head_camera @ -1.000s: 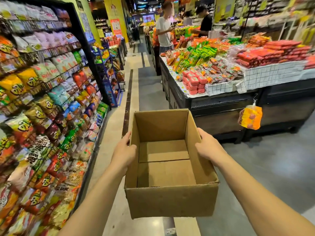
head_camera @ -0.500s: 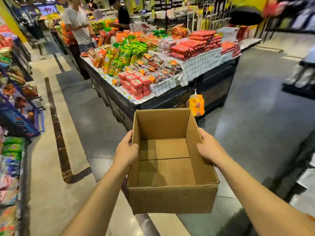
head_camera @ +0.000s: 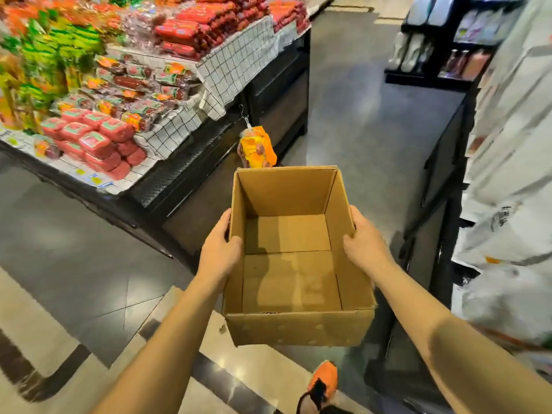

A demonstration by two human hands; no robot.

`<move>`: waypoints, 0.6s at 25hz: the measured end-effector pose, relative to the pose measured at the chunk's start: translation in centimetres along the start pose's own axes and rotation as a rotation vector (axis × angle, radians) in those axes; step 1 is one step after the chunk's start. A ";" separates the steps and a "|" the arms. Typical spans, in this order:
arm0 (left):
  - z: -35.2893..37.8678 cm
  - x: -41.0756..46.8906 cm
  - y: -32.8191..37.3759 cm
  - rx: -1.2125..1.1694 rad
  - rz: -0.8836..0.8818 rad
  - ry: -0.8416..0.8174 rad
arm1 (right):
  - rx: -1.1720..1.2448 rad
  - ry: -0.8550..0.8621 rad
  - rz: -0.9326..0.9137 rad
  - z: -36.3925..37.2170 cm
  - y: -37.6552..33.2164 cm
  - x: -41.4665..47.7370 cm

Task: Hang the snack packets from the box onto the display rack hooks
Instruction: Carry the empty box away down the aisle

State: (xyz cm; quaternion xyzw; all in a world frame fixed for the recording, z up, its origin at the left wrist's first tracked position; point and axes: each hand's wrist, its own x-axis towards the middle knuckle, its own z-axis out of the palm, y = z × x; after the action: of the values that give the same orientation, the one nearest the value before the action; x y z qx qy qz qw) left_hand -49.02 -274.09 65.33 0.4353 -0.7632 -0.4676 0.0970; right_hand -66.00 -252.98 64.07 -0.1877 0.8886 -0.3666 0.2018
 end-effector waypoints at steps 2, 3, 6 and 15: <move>3.1 2.8 -0.4 0.000 0.011 -0.045 | 0.008 0.027 0.055 -0.2 2.1 2.0; 4.7 4.1 -0.9 -0.003 0.021 -0.066 | 0.009 0.036 0.084 -0.1 3.2 2.8; 9.3 7.4 -2.0 0.029 0.043 -0.120 | 0.046 0.064 0.178 0.6 7.0 5.1; 23.2 16.2 -9.7 0.099 0.137 -0.330 | 0.139 0.189 0.442 7.7 21.1 9.9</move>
State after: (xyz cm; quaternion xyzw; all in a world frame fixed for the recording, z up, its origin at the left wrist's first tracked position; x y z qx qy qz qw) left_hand -66.07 -273.48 40.78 0.3041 -0.8187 -0.4867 -0.0194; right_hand -74.45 -248.27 41.55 0.0608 0.8958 -0.3896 0.2053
